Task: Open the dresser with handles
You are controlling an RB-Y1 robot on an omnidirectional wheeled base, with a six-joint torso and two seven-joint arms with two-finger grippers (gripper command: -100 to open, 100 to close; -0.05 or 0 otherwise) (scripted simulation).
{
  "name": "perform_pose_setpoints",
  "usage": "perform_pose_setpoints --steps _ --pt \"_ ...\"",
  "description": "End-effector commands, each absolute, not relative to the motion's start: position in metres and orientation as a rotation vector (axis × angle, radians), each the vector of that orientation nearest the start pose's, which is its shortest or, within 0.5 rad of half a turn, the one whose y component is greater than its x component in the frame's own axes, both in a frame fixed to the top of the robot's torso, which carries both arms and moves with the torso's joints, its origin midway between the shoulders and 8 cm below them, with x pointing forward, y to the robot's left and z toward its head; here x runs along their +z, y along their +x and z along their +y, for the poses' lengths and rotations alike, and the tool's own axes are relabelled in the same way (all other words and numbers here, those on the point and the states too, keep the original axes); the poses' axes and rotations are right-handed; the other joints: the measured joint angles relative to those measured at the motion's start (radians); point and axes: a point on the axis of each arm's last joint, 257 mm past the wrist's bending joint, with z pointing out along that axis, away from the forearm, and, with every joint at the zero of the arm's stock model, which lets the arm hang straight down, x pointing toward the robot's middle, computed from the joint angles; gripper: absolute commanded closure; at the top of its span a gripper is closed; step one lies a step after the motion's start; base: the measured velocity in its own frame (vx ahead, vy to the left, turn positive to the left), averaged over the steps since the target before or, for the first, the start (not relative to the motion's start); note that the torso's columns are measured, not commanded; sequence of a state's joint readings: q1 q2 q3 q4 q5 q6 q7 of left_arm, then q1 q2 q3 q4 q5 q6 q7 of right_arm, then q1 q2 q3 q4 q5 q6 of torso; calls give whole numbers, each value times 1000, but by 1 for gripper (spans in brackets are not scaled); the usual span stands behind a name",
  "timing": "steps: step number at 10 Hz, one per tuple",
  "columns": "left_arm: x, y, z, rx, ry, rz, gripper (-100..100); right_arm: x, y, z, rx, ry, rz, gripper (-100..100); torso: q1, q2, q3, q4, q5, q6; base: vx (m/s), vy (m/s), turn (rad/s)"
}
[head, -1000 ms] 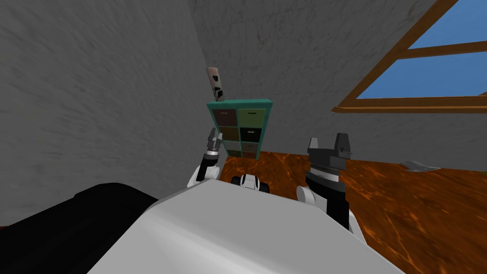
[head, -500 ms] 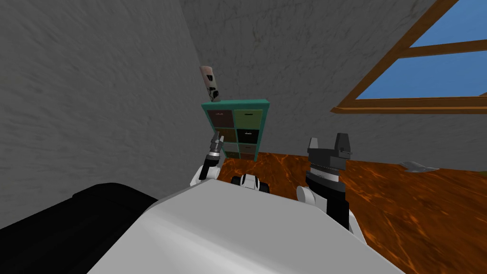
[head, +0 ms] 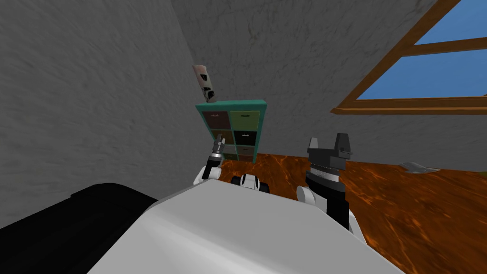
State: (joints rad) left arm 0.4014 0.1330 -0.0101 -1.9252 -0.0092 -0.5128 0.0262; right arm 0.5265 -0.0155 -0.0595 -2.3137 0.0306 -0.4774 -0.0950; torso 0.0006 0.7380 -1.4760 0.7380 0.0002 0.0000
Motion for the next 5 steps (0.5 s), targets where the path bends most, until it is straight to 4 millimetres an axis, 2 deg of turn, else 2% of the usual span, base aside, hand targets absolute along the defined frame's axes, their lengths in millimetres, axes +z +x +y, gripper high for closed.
perform_pose_setpoints --steps 1,5 --pt "-122 410 278 -1263 -786 920 -100 28 336 -295 1300 666 624 0 -1 1 1 0 0 0 67 -58 -13" --pt "-147 414 281 -1247 -807 956 -100 28 336 -295 1300 666 624 0 0 0 0 0 0 0 67 -43 -12"
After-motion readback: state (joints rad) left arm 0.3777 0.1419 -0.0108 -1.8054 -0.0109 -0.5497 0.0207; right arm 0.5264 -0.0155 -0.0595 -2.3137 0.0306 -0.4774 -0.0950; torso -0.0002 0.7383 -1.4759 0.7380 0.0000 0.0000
